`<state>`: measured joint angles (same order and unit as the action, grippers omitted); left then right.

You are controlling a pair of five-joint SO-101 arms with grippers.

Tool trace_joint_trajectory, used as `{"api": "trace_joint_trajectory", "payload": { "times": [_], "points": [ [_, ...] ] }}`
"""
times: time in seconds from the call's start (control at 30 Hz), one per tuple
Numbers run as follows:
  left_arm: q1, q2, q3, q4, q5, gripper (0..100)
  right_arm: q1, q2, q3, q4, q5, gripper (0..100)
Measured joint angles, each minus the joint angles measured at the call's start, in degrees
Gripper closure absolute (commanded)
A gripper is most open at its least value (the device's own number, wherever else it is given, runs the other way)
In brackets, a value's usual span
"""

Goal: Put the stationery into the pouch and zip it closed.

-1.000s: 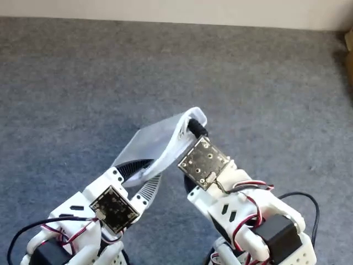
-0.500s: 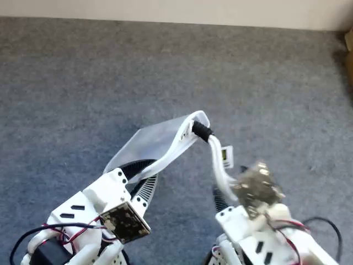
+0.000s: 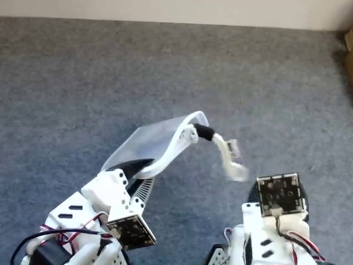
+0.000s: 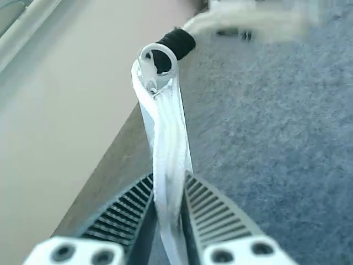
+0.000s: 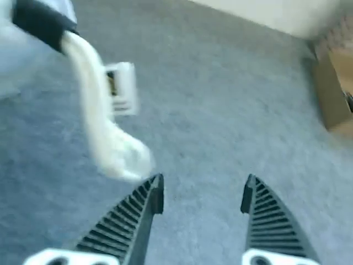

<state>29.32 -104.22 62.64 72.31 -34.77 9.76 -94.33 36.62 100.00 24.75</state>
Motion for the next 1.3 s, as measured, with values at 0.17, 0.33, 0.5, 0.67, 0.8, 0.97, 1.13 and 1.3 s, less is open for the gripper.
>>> {"api": "trace_joint_trajectory", "payload": {
  "times": [0.17, 0.33, 0.5, 0.67, 0.8, 0.97, 1.13, 1.3],
  "points": [
    [-3.34, -0.09, -0.09, 0.0, -1.93, 99, 13.01, -5.45, 5.8, 0.0, 5.98, 78.2],
    [-5.01, 0.18, -1.23, 0.09, -1.58, 99, 19.52, -9.49, 6.59, -2.81, 6.86, 78.2],
    [-5.19, 0.09, -1.23, 0.09, 0.88, 99, 20.04, -9.41, 7.82, -4.13, 6.95, 78.2],
    [-5.19, 0.09, -1.23, 0.09, 2.55, 99, 20.04, -6.95, 7.82, -8.0, 4.22, 78.2],
    [-5.19, 0.09, -1.23, 0.09, 4.48, 99, 20.04, -3.52, 5.63, -10.2, 3.08, 78.3],
    [-5.1, 0.09, -1.23, 0.09, 6.33, 99, 18.11, 2.9, -0.09, -11.16, 2.81, 78.3],
    [-4.66, 0.0, -0.7, 0.09, 7.21, 99, 8.62, 9.23, -5.8, -11.16, -1.05, 78.3],
    [-4.57, -0.09, -0.18, 0.09, 7.47, 99, -4.92, 14.95, -7.21, -11.16, -4.31, 78.3]
  ]
}}
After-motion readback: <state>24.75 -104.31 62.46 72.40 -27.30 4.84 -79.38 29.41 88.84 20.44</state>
